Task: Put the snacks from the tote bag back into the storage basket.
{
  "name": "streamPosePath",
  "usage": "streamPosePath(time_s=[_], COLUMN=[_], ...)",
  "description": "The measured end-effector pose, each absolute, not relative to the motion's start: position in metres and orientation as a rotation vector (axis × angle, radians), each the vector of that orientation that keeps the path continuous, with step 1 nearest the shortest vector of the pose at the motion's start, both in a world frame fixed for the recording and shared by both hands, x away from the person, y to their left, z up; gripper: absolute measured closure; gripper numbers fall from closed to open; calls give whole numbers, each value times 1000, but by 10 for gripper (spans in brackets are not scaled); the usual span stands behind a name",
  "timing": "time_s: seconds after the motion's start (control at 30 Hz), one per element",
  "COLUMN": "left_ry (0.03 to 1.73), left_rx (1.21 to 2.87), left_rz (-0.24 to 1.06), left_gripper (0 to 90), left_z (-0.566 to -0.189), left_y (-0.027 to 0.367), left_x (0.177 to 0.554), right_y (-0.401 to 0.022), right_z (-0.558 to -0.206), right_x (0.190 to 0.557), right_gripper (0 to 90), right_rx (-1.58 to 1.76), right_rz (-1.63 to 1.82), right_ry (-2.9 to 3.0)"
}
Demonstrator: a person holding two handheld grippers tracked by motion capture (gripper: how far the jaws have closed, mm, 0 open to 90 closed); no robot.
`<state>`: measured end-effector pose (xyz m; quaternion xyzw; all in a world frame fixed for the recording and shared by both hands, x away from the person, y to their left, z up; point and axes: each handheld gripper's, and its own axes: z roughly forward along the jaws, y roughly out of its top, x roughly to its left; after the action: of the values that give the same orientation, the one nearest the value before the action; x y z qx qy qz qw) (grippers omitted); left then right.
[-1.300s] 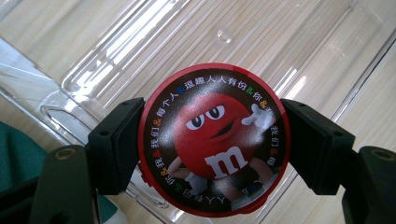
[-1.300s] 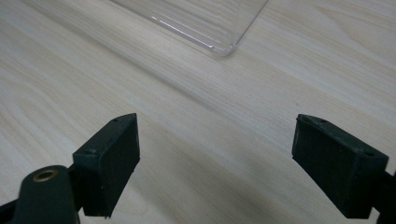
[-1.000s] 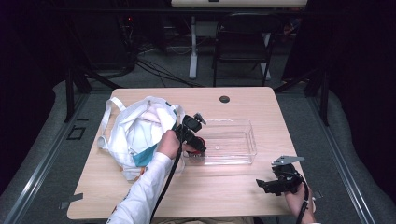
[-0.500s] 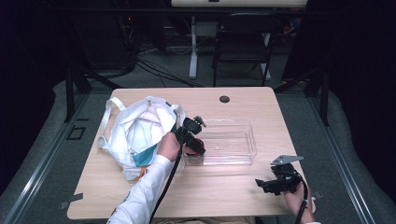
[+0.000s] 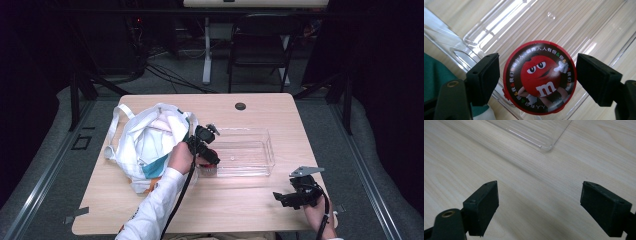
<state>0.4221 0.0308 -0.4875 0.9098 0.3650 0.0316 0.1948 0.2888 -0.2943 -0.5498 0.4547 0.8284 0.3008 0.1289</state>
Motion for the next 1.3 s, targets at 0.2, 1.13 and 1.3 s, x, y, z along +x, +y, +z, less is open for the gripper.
streamPosePath(time_s=[0.2,1.13,1.3], left_ry=[1009,1074,1131], left_rx=[2529,2341,2325], left_rz=[138,335,348], left_gripper=[155,32,27], left_z=[-473,-412,-420], left_y=[35,151,180], left_x=[417,374,361], right_y=[-294,-292,-292], right_z=[-550,-548,-548], right_x=[288,283,283], right_gripper=[146,146,146], right_rx=[1316,1316,1317], right_rz=[869,868,866], right_ry=[2419,2405,2408])
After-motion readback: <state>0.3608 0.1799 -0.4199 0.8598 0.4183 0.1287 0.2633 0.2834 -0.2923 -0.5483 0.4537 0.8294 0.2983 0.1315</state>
